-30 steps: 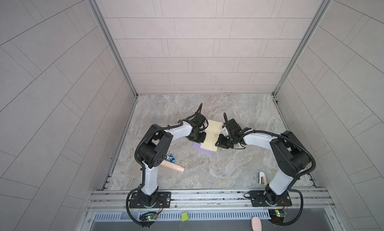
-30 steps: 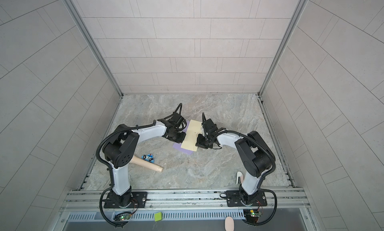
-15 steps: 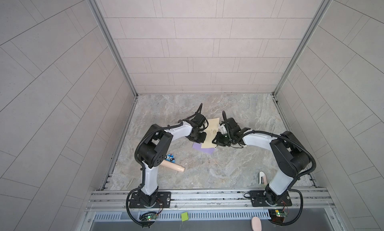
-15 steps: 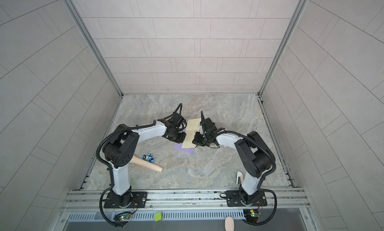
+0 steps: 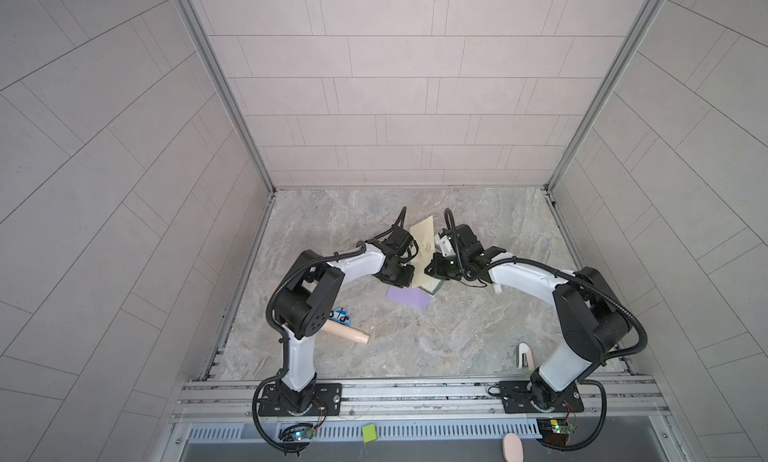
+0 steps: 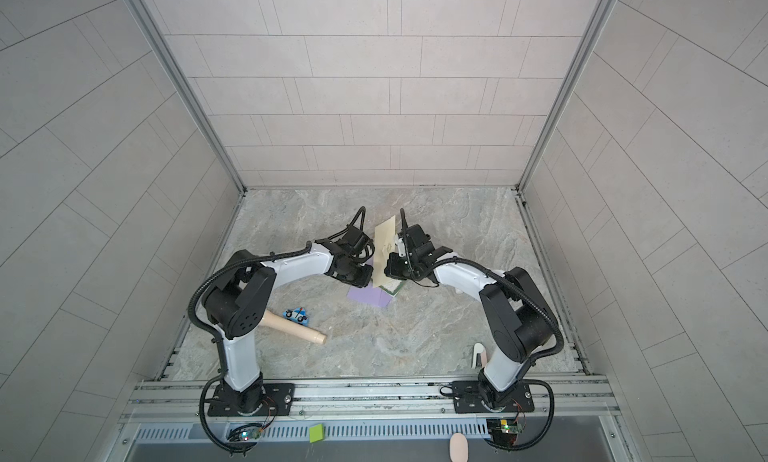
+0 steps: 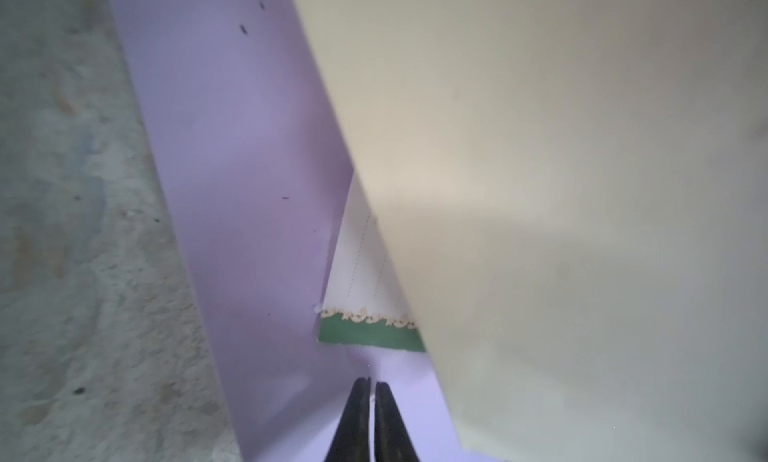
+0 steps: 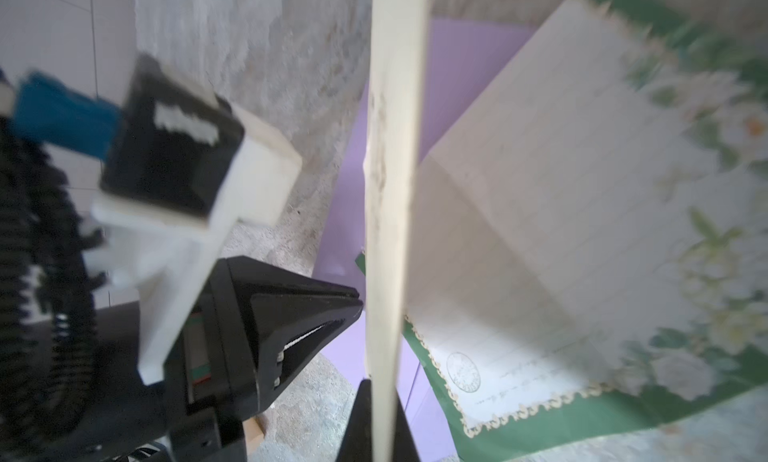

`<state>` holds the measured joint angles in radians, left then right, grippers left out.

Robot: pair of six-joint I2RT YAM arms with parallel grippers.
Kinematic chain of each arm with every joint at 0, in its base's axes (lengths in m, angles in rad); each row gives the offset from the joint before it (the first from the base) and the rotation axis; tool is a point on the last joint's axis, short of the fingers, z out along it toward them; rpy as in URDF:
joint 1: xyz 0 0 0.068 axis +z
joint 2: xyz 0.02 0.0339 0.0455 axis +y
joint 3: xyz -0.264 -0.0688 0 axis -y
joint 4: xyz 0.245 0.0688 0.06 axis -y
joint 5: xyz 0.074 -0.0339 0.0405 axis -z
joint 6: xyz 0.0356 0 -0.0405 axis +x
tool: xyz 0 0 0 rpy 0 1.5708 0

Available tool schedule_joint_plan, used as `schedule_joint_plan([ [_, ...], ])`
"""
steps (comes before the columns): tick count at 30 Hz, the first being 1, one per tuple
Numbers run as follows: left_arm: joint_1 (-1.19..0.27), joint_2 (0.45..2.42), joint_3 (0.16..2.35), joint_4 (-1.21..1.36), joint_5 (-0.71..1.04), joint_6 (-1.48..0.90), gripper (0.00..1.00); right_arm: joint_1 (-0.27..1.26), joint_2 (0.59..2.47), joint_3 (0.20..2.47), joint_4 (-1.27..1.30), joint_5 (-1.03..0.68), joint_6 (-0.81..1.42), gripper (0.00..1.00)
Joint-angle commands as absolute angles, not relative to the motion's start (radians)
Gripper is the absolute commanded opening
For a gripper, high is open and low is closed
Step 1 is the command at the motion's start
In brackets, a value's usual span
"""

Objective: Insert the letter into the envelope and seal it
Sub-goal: 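Carry the envelope farther from the robot and drop it with the right gripper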

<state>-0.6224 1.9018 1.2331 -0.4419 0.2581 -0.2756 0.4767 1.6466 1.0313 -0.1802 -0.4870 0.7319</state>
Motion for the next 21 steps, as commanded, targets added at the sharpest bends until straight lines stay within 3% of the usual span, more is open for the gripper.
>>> schedule_joint_plan([
  [1,-0.604,1.799,1.228,-0.407,0.215,-0.316,0.17,0.399,1.595,1.081,-0.273,-0.435,0.680,0.00],
  [10,-0.585,1.738,1.249,-0.409,0.214,-0.353,0.30,0.142,1.820,1.297,-0.354,-0.451,0.675,0.00],
  [13,-0.580,1.728,1.239,-0.419,0.196,-0.353,0.31,0.118,1.921,1.403,-0.411,-0.444,0.659,0.05],
  [17,-0.574,1.715,1.219,-0.416,0.202,-0.356,0.44,0.118,1.973,1.494,-0.534,-0.344,0.648,0.38],
  [20,-0.570,1.708,1.213,-0.412,0.200,-0.354,0.53,0.119,1.933,1.500,-0.617,-0.190,0.632,0.54],
  [21,-0.567,1.707,1.211,-0.411,0.200,-0.356,0.56,0.119,1.917,1.499,-0.649,-0.139,0.627,0.55],
])
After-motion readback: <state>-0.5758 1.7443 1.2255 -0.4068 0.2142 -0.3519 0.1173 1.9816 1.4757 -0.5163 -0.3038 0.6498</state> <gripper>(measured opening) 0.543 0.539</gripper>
